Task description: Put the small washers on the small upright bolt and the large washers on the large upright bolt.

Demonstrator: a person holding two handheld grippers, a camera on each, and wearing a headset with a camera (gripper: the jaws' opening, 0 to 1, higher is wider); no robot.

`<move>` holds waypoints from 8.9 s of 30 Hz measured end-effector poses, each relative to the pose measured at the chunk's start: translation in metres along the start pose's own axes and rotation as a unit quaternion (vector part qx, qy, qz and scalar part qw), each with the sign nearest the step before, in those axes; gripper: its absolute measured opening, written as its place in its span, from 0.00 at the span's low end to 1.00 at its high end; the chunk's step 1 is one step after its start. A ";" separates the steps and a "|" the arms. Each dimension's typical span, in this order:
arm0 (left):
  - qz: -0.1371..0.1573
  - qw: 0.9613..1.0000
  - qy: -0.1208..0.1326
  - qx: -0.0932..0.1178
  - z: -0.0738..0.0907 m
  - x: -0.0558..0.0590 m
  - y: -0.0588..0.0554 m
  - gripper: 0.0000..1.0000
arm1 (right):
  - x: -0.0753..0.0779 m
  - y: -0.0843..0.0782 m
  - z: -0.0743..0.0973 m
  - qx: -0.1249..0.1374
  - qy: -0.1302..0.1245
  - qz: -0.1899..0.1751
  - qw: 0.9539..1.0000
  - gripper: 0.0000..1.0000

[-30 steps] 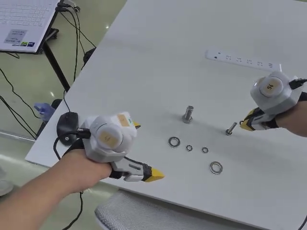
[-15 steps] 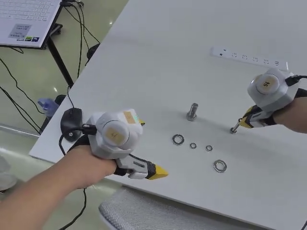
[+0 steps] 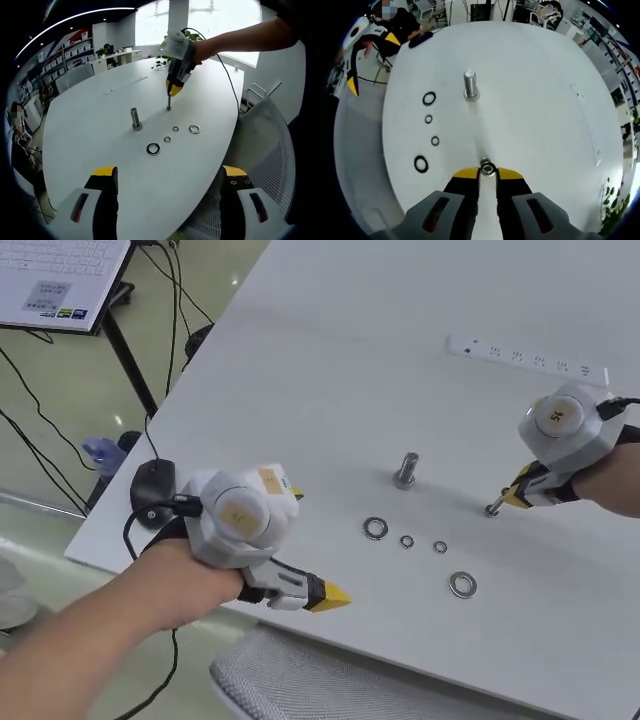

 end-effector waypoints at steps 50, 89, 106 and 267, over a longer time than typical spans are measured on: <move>0.008 1.000 0.004 -0.003 0.000 -0.005 -0.005 0.86 | 0.003 -0.021 -0.040 -0.028 0.010 -0.008 1.000 0.13; 0.002 1.000 0.000 -0.012 0.005 -0.006 -0.006 0.83 | 0.008 -0.012 -0.031 -0.013 0.020 -0.001 1.000 0.25; -0.001 1.000 0.003 0.007 0.008 -0.003 0.005 0.89 | -0.009 0.023 0.001 0.016 0.015 0.024 0.999 0.28; 0.005 1.000 -0.017 0.000 -0.005 0.005 0.003 0.93 | -0.004 -0.019 0.022 0.013 -0.008 -0.023 1.000 0.12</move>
Point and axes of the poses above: the centre of the closed fingertips' face, and the gripper's own axes: z roughly backward along the fingers, x roughly to its right, y roughly out of its top, the point moved 5 cm from there along z, roughly backward along the fingers, and after that the axes turned 14 degrees about x, right-handed, at the moved point
